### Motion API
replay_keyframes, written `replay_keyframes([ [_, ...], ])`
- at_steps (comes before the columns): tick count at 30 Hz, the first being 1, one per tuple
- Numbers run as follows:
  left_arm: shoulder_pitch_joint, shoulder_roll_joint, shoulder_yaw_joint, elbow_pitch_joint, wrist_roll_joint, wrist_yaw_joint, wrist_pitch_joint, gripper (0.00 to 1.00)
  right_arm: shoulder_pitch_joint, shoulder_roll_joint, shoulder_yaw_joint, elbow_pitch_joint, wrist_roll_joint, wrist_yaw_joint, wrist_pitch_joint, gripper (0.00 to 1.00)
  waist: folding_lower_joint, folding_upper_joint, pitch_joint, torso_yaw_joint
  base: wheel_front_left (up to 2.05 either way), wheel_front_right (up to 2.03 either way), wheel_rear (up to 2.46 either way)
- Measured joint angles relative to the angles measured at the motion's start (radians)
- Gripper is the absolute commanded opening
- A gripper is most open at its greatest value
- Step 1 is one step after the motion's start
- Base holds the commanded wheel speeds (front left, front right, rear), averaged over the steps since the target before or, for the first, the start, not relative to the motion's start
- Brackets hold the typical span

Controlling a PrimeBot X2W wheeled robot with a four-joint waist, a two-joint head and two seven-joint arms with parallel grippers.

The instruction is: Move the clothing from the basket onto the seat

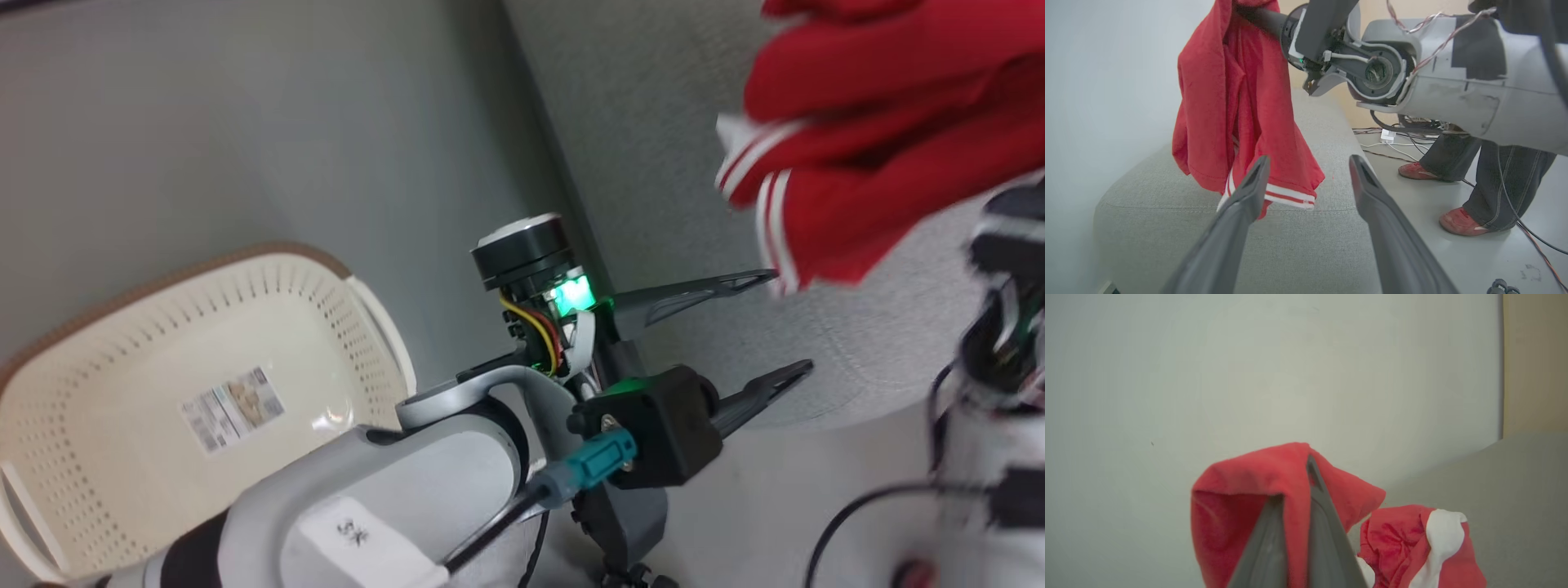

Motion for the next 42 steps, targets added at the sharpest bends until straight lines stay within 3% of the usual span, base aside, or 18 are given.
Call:
replay_keyframes([
  [8,-0.063,0.020,-0.003,-0.094,0.001,-0.009,0.082,1.00,-0.267,-0.179,-0.102,0.172,0.096,0.000,0.000,0.00,0.0000,0.0001,0.130,0.032,0.00,0.00,0.00],
  [20,-0.075,0.048,-0.005,-0.145,0.001,-0.003,0.115,1.00,-0.493,-0.570,-0.242,0.389,0.172,0.000,0.002,0.00,-0.0003,0.0000,0.239,0.087,0.00,0.00,0.00],
  [24,-0.076,0.053,-0.003,-0.153,-0.001,0.001,0.122,1.00,-0.481,-0.546,-0.184,0.518,0.130,0.000,0.053,0.00,-0.0004,0.0001,0.253,0.084,0.00,0.00,0.00],
  [35,-0.077,0.080,-0.009,-0.151,-0.007,0.000,0.134,1.00,-0.526,-0.420,-0.162,0.892,-0.044,0.000,0.044,0.02,-0.0003,0.0001,0.267,0.088,0.00,0.00,0.00],
  [37,-0.077,0.082,-0.010,-0.151,-0.008,0.000,0.134,1.00,-0.546,-0.407,-0.160,0.940,-0.065,0.000,0.041,0.19,-0.0004,0.0000,0.262,0.090,0.00,0.00,0.00],
  [38,-0.077,0.082,-0.011,-0.151,-0.011,0.001,0.134,1.00,-0.553,-0.404,-0.160,0.957,-0.071,0.000,0.037,0.36,-0.0004,0.0000,0.259,0.091,0.00,0.00,0.00],
  [39,-0.077,0.083,-0.011,-0.151,-0.013,0.001,0.134,1.00,-0.557,-0.403,-0.160,0.975,-0.081,0.000,0.035,0.80,-0.0003,-0.0001,0.255,0.093,0.00,0.00,0.00],
  [40,-0.076,0.085,-0.010,-0.150,-0.013,0.002,0.133,1.00,-0.560,-0.401,-0.166,0.994,-0.086,0.000,0.036,1.00,-0.0004,-0.0001,0.251,0.094,0.00,0.00,0.00],
  [42,-0.074,0.087,-0.005,-0.147,-0.014,0.011,0.126,1.00,-0.563,-0.395,-0.179,1.034,-0.098,0.000,0.049,1.00,-0.0003,-0.0001,0.242,0.096,0.00,0.00,0.00],
])
